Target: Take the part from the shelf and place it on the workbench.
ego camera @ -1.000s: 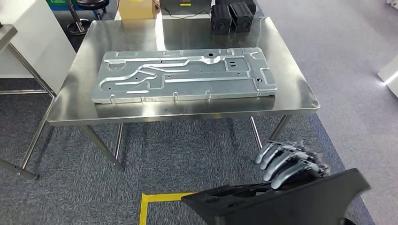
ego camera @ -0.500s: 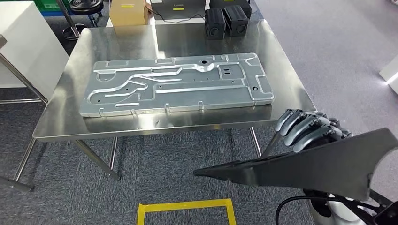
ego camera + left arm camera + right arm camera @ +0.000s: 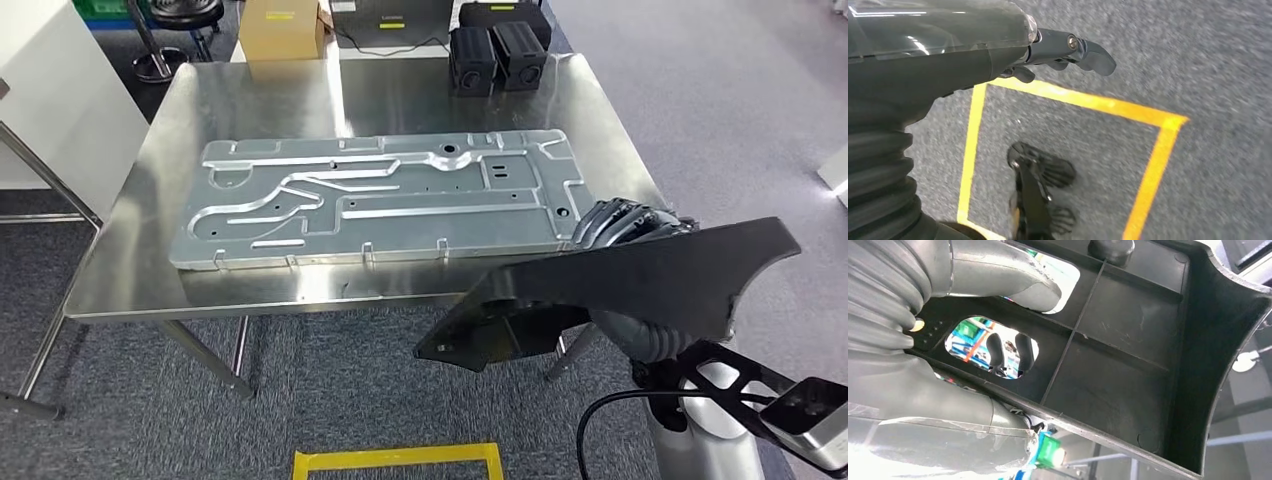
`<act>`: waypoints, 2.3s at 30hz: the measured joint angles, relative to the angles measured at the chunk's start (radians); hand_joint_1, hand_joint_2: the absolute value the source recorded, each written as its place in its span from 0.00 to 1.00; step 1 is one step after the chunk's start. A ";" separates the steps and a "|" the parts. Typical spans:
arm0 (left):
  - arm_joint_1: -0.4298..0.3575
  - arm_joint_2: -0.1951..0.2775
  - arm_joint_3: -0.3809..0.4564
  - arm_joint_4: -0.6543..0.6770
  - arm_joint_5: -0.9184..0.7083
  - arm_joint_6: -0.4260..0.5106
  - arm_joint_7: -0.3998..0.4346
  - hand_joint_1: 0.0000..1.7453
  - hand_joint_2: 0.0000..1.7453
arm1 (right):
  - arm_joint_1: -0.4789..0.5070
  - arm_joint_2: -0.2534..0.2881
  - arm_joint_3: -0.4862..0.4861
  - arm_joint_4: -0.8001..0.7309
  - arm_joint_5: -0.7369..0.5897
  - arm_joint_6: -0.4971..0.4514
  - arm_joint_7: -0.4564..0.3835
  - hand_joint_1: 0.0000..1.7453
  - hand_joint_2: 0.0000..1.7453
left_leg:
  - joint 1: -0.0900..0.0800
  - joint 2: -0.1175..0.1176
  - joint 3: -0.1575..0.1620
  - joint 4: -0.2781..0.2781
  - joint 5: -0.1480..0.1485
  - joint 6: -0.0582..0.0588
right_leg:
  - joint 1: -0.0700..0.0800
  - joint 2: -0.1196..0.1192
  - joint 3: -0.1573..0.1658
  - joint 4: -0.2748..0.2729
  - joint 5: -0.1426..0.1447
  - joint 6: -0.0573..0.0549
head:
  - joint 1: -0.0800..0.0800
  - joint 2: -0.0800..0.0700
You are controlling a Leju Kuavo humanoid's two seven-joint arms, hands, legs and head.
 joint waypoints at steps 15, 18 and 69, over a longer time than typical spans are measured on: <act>0.000 -0.004 0.000 0.000 -0.002 -0.004 -0.009 0.00 1.00 | -0.060 0.024 -0.006 0.037 0.001 -0.015 0.033 0.71 1.00 | 0.000 0.005 -0.092 0.050 0.049 -0.029 | 0.008 -0.001 0.119 -0.044 -0.064 -0.036 | -0.002 0.000; 0.001 -0.004 0.000 0.000 -0.005 -0.006 -0.011 0.00 1.00 | -0.094 0.024 -0.010 0.041 -0.013 -0.016 0.041 0.71 1.00 | -0.006 0.007 -0.073 0.010 0.042 -0.010 | 0.008 0.002 0.125 -0.039 -0.075 -0.018 | -0.001 0.000; -0.012 0.001 -0.012 0.002 -0.038 -0.059 -0.047 0.00 1.00 | -1.035 0.065 0.370 1.468 0.991 -0.466 0.605 0.71 1.00 | 0.000 0.004 -0.101 0.102 -0.018 -0.031 | -0.006 -0.001 0.010 -0.058 0.035 -0.029 | 0.004 0.000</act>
